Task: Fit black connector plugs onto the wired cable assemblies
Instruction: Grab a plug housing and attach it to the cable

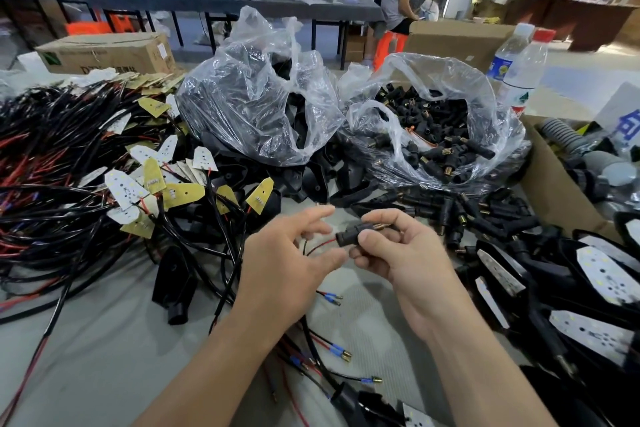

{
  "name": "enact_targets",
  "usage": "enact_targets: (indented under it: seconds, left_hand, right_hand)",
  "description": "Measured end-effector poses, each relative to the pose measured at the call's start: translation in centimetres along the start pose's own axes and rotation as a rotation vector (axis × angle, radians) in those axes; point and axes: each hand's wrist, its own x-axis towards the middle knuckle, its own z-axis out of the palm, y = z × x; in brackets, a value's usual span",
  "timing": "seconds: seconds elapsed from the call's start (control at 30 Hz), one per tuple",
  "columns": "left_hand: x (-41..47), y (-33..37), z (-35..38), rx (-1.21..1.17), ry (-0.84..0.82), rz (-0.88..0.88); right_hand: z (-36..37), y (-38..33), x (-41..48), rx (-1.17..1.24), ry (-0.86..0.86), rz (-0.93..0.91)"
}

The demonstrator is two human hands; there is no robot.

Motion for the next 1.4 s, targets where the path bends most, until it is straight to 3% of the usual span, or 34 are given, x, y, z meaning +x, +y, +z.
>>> enact_targets:
  seconds: [0.23,0.4,0.6,0.77,0.97,1.13,1.4]
  left_hand:
    - [0.5,-0.5,0.1,-0.041,-0.033,-0.093]
    - [0.2,-0.3,0.5,-0.026,-0.099,-0.022]
    - [0.3,-0.7,0.5,0.008,-0.120,-0.018]
    - [0.2,-0.9,0.5,0.088,-0.125,0.061]
    - [0.2,-0.9,0.5,0.100,-0.061,0.027]
    - [0.5,-1.0,0.3,0.094,-0.127,-0.001]
    - [0.4,-1.3,0.6,0.154,-0.149,-0.005]
  right_hand:
    - [-0.6,-0.4,0.3,0.087,0.101,-0.016]
    - [0.1,-0.2,-0.2,-0.049,0.023,0.000]
    - [0.1,-0.8,-0.1,0.065,0.097,0.029]
    - [0.0,-0.7,-0.2,-0.069,0.113,-0.015]
    - [-0.5,-0.4,0.1,-0.061,0.157,-0.037]
    - [-0.9,-0.2,0.5,-0.030,0.264,-0.060]
    - [-0.5,-0.1,0.4,-0.073,0.251,-0.079]
